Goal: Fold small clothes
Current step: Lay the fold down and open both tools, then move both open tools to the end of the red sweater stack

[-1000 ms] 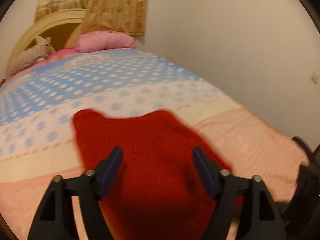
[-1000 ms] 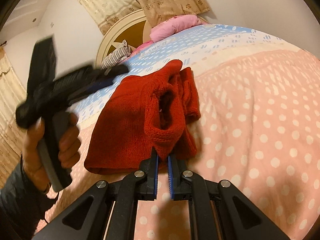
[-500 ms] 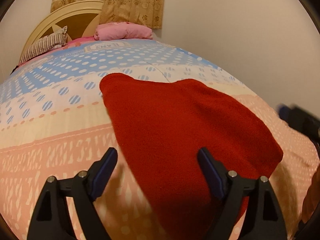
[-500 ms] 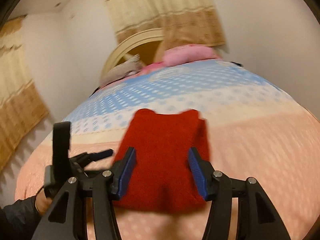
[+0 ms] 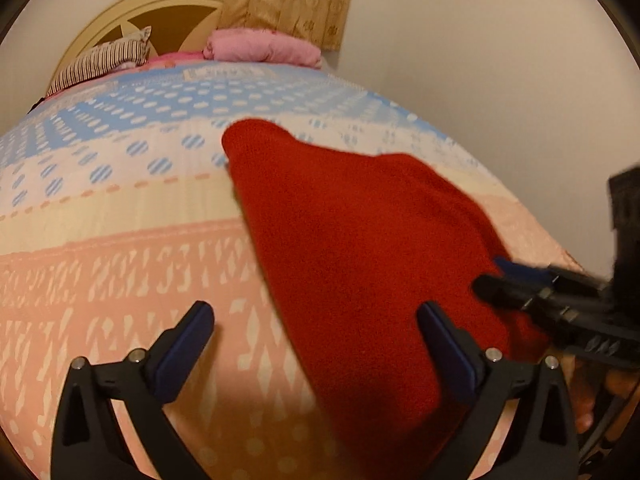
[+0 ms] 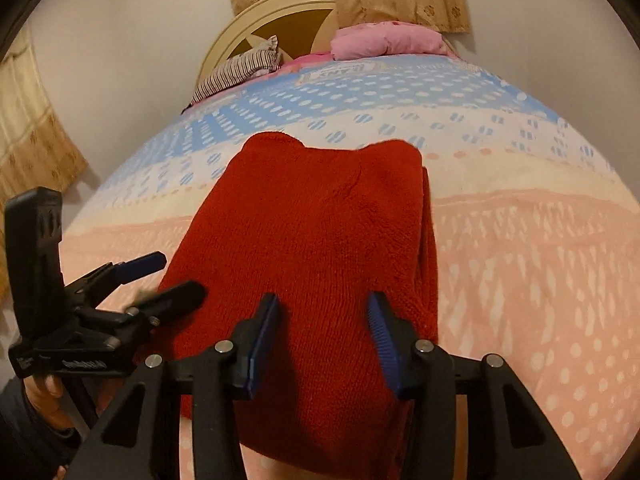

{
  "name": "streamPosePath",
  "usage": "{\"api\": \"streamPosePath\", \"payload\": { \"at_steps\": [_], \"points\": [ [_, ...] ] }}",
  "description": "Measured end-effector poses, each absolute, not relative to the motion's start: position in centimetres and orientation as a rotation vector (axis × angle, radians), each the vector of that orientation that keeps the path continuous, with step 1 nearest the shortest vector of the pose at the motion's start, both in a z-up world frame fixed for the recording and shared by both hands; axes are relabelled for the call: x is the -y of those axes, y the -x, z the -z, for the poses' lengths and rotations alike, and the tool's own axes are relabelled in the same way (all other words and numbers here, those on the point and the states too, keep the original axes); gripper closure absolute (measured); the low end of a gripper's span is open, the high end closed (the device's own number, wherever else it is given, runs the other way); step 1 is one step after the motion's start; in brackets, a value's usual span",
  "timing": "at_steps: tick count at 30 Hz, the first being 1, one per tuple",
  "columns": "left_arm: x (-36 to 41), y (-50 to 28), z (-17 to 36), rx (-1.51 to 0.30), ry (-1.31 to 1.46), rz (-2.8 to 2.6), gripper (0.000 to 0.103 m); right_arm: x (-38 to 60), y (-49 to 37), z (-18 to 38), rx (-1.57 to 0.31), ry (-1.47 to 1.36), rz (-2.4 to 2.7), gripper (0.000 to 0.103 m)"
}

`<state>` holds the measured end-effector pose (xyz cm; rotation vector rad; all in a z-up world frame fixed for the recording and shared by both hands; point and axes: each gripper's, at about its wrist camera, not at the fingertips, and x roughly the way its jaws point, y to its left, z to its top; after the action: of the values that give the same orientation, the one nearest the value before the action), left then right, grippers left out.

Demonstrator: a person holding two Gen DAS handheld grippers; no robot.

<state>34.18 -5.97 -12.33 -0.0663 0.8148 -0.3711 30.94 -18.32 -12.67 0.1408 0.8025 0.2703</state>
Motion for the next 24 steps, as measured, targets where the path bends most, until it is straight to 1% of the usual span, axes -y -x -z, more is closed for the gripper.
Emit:
{"api": "streamPosePath", "payload": {
  "at_steps": [4, 6, 8, 12, 16, 19, 22, 24],
  "points": [
    [5.5, -34.3, 12.7, -0.829, 0.099, 0.388, 0.0, 17.8, -31.6, 10.0, -0.733, -0.15, -0.291, 0.055],
    [5.2, -34.3, 12.8, -0.836, 0.121, 0.395, 0.0, 16.9, -32.9, 9.4, -0.735, -0.121, -0.313, 0.055],
    [5.0, -34.3, 12.8, -0.841, 0.141, 0.401, 0.0, 16.5, -34.2, 9.6, -0.77, -0.109, -0.304, 0.055],
    [5.1, -34.5, 13.1, -0.861, 0.151, 0.413, 0.0, 17.9, -36.4, 13.2, -0.897, -0.121, -0.241, 0.055],
    [5.5, -34.6, 13.1, -0.87, 0.139, 0.413, 0.0, 18.5, -35.0, 14.1, -0.819, -0.103, -0.274, 0.055],
    [5.7, -34.4, 13.0, -0.862, 0.12, 0.4, 0.0, 18.5, -34.8, 14.2, -0.819, -0.099, -0.275, 0.055],
    [5.9, -34.4, 13.1, -0.861, 0.103, 0.387, 0.0, 18.7, -35.6, 13.0, -0.84, -0.126, -0.276, 0.055],
    [5.8, -34.4, 13.2, -0.865, 0.109, 0.387, 0.0, 18.7, -36.1, 11.7, -0.817, -0.123, -0.254, 0.055]
  ]
}}
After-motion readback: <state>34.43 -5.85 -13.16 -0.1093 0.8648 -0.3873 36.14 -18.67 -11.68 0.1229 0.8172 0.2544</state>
